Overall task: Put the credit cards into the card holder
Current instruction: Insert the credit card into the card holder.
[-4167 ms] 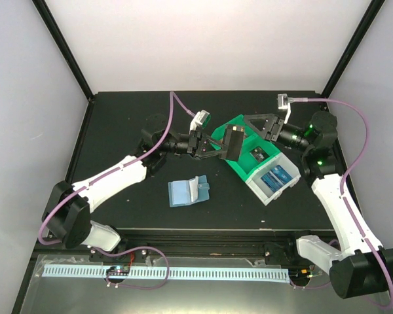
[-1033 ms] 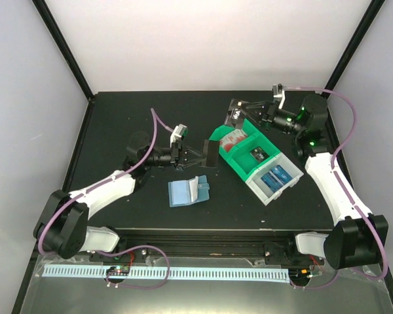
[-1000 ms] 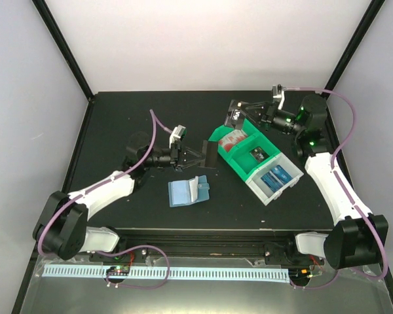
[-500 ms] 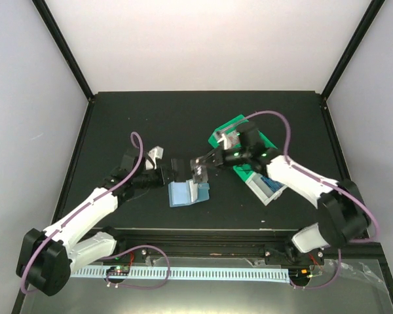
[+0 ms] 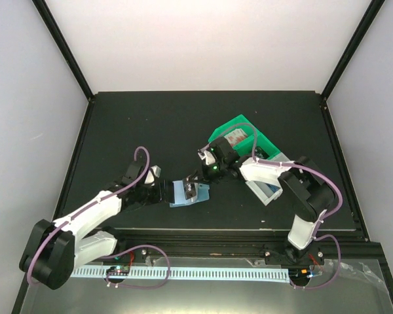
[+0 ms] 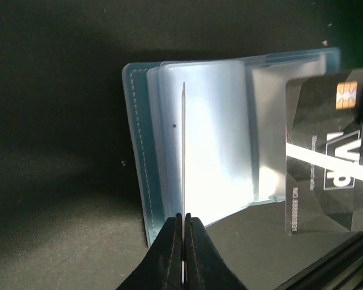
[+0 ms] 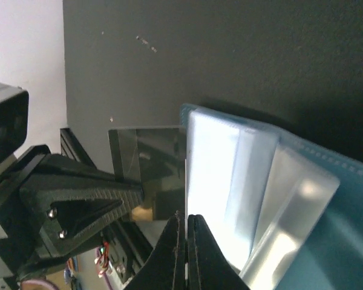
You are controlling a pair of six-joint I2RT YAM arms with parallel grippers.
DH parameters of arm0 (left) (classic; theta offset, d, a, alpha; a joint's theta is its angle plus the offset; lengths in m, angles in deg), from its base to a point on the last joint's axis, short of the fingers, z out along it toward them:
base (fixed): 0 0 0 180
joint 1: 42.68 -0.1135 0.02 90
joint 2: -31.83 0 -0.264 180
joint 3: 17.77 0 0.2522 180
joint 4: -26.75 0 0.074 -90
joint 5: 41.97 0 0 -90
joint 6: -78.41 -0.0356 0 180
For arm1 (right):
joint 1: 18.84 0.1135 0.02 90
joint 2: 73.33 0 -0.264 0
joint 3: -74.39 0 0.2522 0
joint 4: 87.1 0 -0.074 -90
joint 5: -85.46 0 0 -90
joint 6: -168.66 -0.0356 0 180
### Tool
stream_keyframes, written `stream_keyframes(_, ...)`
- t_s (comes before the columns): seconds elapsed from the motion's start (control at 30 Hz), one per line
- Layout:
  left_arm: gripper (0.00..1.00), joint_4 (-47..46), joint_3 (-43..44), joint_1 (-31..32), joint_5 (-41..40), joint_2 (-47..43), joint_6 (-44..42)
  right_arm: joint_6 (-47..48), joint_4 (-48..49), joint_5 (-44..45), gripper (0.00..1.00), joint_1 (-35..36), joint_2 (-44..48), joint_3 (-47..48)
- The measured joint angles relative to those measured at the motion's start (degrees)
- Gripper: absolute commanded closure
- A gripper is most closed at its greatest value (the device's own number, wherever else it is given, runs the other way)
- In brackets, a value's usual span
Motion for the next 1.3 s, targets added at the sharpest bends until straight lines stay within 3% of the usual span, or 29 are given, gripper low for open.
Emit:
stream_keyframes(0.63, 0.98, -0.83, -0.22, -0.59, 0.00, 3.28, -1.33, -2.14, 5.68, 5.84, 0.99, 0.02, -6.40, -0.52)
stream_keyframes(1.3, 0.98, -0.98, -0.61, -0.68, -0.52, 3.21, -0.74, -6.40, 17.92, 3.43, 0.99, 2.23, -10.71, -3.10)
